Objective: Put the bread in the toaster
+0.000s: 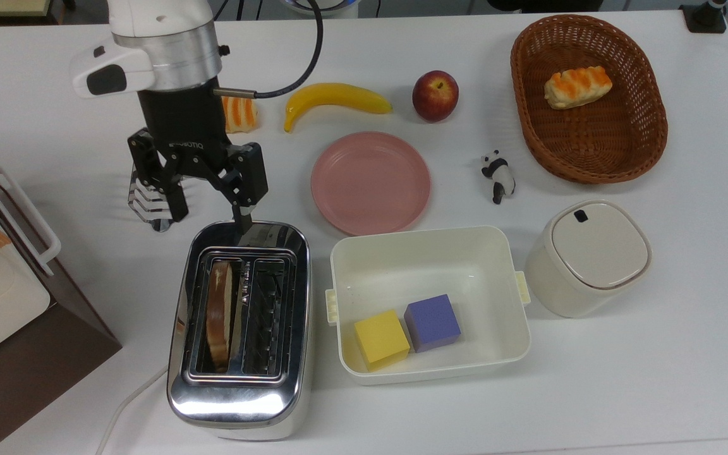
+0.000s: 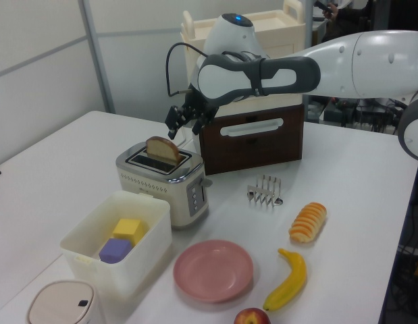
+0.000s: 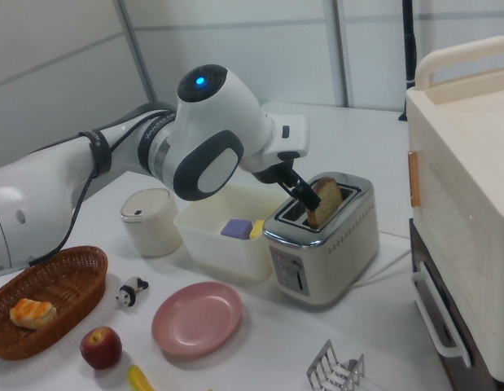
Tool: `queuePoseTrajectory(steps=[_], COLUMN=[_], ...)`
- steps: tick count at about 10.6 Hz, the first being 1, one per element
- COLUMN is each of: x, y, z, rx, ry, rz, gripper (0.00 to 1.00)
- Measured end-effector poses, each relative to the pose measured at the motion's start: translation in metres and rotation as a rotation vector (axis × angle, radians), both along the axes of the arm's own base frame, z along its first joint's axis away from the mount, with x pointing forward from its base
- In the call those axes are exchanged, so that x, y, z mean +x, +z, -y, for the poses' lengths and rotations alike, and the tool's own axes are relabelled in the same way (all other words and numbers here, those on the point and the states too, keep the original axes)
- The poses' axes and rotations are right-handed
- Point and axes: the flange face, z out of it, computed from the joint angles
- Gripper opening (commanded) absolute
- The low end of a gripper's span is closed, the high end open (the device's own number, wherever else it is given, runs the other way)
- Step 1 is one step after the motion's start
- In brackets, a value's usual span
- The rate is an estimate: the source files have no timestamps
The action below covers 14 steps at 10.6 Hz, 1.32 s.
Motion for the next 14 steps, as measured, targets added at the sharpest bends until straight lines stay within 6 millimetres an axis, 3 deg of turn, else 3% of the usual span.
queuePoseTrajectory(steps=[4,5,7,9,12,14], x=[-0.001,-0.007,-0.038,-0.075,-0.112,-0.119], y=[0.017,0.015,0.007,0.021,0.057,0.056], z=[-0.003,-0.006,-0.012,-0.021,-0.028,-0.030], rx=[0.015,0.008,-0.040,-0.040,-0.045,-0.051], ry=[-0.026,-0.008,0.045,0.080,0.164,0.205], rz=[0.028,-0.038,-0.316,-0.509,-0.526,-0.531], gripper=[1.00,1.00,1.00,1.00,1.00,1.00])
